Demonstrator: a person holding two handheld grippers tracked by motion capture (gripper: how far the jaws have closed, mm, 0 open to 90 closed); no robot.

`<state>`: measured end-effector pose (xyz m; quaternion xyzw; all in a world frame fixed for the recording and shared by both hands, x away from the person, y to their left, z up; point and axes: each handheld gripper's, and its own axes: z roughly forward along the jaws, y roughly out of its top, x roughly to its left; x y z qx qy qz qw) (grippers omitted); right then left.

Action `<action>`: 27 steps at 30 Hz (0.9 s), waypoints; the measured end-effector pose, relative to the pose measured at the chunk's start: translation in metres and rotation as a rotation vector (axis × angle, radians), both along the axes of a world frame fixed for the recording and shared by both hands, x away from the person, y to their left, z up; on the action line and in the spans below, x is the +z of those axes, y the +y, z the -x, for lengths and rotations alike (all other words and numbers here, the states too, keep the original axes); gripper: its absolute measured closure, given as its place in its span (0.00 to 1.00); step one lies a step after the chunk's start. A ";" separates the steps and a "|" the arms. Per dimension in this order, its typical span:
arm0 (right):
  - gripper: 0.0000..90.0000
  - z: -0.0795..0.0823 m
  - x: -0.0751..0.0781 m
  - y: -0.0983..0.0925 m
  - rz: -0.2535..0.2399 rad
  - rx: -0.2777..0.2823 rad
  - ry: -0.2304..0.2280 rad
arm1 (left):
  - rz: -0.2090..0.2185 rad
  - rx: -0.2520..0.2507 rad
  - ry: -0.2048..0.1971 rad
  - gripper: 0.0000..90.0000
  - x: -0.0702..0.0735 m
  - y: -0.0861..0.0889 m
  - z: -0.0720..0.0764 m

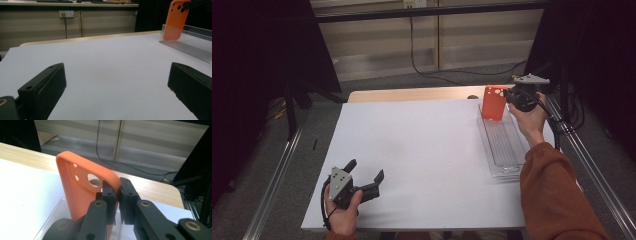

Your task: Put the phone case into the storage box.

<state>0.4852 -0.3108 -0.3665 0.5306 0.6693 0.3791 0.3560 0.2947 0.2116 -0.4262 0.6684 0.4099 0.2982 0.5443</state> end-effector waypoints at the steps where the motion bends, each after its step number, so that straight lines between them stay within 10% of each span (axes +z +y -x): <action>1: 0.93 -0.001 -0.001 0.001 0.002 -0.004 -0.002 | -0.003 -0.001 0.000 0.02 0.000 0.000 0.000; 27: 0.93 -0.008 0.008 -0.002 0.071 0.067 0.100 | -0.011 -0.013 0.003 0.02 0.000 -0.002 -0.002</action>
